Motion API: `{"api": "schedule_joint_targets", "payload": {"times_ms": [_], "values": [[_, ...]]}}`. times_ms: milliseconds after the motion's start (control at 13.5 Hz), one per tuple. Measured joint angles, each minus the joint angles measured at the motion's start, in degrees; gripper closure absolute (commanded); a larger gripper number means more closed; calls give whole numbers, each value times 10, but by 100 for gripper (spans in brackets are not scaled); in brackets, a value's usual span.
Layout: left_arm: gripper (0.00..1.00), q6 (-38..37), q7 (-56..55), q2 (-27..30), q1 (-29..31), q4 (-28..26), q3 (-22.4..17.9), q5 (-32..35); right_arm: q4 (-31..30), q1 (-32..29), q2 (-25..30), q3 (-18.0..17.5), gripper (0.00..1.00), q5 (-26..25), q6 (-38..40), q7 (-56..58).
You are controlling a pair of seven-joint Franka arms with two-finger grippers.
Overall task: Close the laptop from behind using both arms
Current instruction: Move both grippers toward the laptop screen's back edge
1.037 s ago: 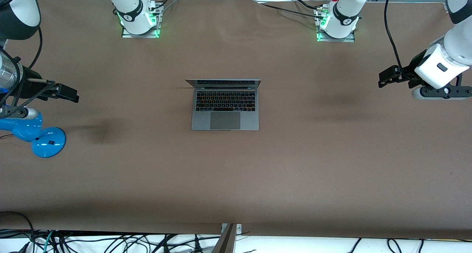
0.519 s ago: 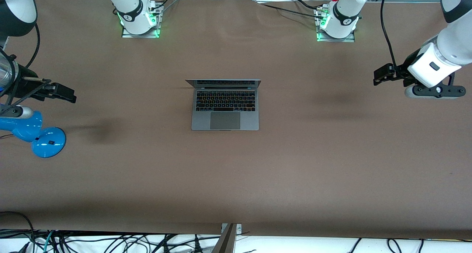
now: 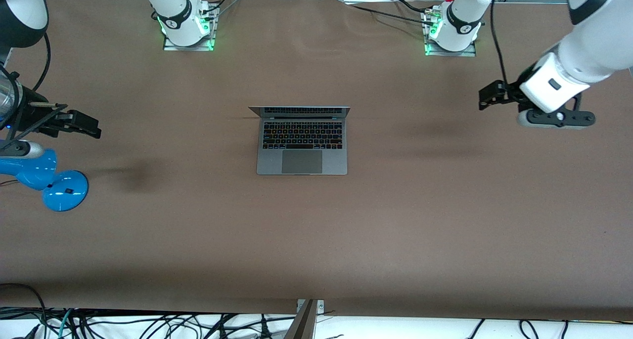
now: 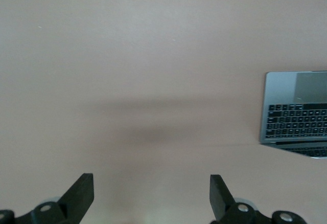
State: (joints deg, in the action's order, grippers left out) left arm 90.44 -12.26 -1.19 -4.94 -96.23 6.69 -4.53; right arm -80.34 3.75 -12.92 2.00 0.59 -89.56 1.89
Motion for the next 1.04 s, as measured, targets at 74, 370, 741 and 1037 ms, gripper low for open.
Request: {"api": "schedule_joint_targets", "payload": {"times_ms": [74,370,741,1037], "values": [[0,0,-29,0,-1,3,21,0,0,2,-3,-5,0,9,0,25],[0,0,-126,1,-3,13,97,0,0,45,-10,-32,8,33,2,52],[19,12,-209,-5,-4,12,170,0,0,175,-14,-38,33,36,5,-92],[92,40,-260,-22,-4,4,218,0,-1,225,-39,-38,55,114,6,-246]]}}
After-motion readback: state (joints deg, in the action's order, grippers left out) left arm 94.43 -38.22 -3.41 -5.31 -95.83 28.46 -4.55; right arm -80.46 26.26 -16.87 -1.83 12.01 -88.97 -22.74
